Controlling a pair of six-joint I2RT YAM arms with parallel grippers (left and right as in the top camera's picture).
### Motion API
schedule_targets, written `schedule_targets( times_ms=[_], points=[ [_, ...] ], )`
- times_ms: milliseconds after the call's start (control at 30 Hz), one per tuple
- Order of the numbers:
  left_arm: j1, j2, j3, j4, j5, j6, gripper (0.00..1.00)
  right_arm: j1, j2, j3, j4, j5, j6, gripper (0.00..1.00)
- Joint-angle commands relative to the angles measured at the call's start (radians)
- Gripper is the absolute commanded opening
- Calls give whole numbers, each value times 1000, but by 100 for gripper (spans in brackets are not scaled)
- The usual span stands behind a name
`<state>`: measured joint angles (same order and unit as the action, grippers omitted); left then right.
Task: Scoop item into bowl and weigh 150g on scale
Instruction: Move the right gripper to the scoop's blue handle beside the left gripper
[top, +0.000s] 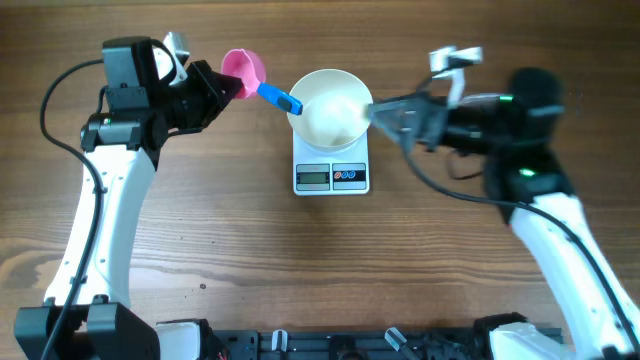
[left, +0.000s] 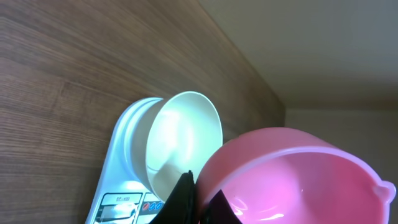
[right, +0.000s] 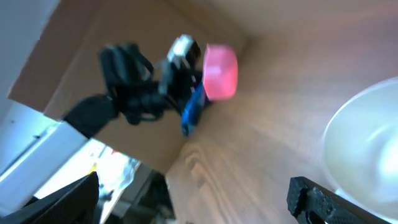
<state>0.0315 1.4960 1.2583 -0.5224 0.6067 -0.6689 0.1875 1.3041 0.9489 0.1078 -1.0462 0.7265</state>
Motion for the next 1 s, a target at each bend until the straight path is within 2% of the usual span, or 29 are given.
schedule_targets(
  times_ms=[0, 100, 333, 367, 500, 667, 800, 967],
  points=[
    [-10, -7, 14, 3, -26, -29, 4, 101, 64, 27, -3, 109, 6, 100],
    [-25, -7, 14, 3, -51, -29, 4, 151, 80, 27, 26, 118, 25, 100],
    [-96, -3, 14, -14, -148, -28, 4, 162, 81, 26, 36, 245, 187, 100],
    [-107, -3, 14, -20, -165, -29, 4, 162, 81, 26, 40, 245, 171, 100],
    [-133, -3, 14, -24, -175, -29, 4, 182, 81, 26, 36, 270, 57, 83],
    [-165, -3, 14, -31, -175, -29, 4, 213, 81, 45, 17, 324, 25, 79],
    [-187, -3, 14, -31, -182, -48, 4, 219, 81, 163, -184, 412, -53, 78],
    [-192, -3, 14, -31, -204, -197, 4, 219, 81, 332, -424, 518, -109, 78]
  ],
)
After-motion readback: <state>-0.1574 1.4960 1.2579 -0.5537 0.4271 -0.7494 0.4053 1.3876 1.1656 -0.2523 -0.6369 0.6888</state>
